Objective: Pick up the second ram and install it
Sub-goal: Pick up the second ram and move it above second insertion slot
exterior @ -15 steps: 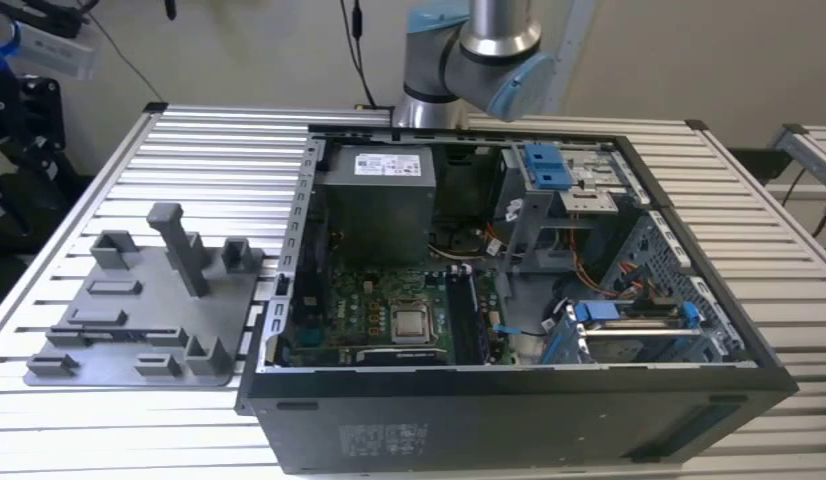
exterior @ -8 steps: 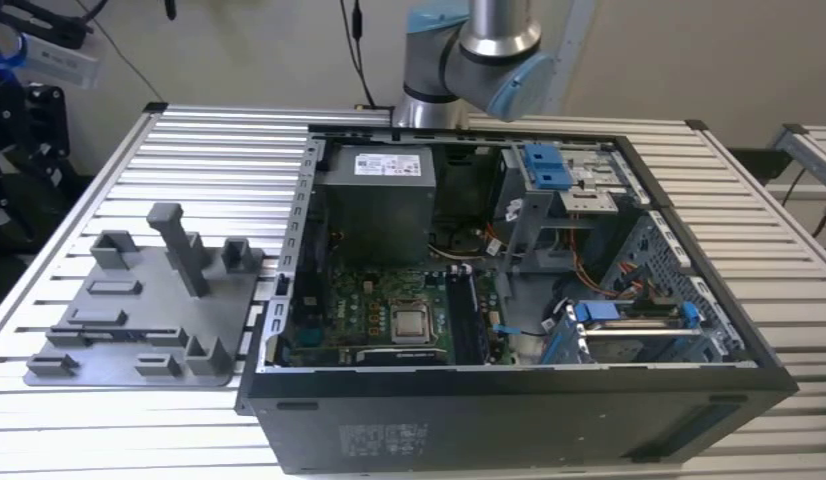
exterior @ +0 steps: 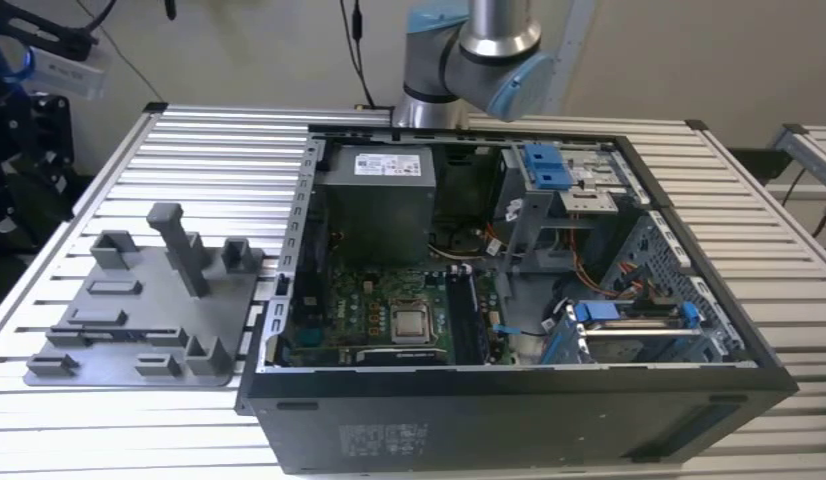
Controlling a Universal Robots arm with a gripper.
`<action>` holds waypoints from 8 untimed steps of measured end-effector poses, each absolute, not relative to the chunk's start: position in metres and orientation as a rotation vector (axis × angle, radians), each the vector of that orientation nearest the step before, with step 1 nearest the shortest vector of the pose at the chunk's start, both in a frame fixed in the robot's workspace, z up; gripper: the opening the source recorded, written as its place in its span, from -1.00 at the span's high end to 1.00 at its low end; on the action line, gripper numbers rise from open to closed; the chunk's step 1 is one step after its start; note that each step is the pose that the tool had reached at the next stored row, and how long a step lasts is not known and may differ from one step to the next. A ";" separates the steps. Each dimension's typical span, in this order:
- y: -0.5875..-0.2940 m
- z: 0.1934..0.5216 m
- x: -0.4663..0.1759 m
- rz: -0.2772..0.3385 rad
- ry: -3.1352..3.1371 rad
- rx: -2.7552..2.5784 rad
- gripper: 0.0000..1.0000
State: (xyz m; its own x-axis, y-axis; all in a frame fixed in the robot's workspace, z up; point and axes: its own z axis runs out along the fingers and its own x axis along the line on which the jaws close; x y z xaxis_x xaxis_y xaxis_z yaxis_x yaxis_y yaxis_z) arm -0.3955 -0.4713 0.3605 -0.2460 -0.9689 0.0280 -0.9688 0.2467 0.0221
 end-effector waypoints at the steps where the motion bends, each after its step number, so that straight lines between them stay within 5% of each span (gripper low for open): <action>1: -0.471 0.359 -0.395 0.000 -2.452 1.907 0.16; 8: -0.471 0.352 -0.395 0.000 -2.452 1.907 0.16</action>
